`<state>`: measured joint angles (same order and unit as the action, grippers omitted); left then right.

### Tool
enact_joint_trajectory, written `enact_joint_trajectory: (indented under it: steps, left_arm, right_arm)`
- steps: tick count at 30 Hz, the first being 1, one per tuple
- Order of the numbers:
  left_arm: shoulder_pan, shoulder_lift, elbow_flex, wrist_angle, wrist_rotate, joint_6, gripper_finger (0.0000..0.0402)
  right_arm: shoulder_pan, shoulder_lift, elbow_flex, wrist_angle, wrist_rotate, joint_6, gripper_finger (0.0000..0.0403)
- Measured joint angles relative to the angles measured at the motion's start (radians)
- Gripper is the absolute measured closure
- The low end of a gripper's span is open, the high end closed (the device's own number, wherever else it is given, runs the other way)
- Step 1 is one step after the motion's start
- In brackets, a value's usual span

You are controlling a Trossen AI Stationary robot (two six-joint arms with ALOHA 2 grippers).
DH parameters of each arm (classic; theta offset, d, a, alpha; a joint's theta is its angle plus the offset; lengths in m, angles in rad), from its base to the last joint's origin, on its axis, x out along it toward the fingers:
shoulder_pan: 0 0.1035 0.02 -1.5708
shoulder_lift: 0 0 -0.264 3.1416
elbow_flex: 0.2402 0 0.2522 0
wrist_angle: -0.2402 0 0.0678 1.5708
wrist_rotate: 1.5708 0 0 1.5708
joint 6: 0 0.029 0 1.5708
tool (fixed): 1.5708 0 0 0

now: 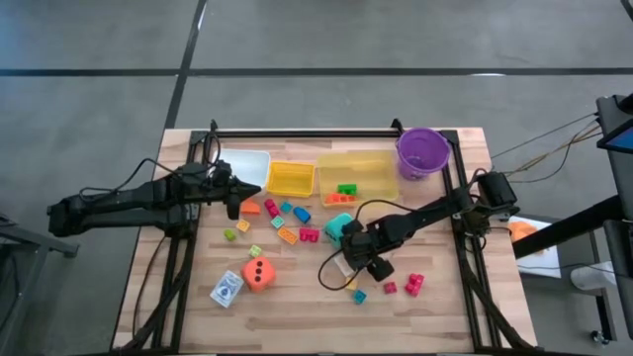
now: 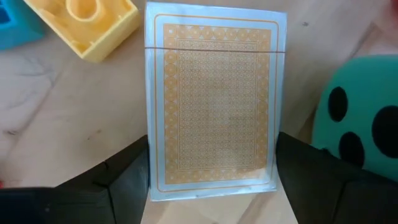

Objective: Pick & Place Toys
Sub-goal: Put the yellow deck of cards into the yellow basket

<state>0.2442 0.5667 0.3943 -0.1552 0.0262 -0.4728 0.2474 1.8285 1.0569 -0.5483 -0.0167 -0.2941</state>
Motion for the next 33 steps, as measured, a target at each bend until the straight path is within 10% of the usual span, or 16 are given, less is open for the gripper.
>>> enact_joint_trajectory:
  steps: [18, 33]
  left_arm:
    - [0.001, 0.000, 0.000, 0.085, 0.000, -0.107, 0.0382]
    - [0.001, 0.001, -0.006, 0.128, 0.045, -0.475, 0.0382]
  right_arm:
    - [0.124, -0.102, -0.002, 0.017, 0.021, 0.267, 0.0118]
    - [0.212, -0.106, 0.144, -0.055, 0.388, 0.266, 0.0118]
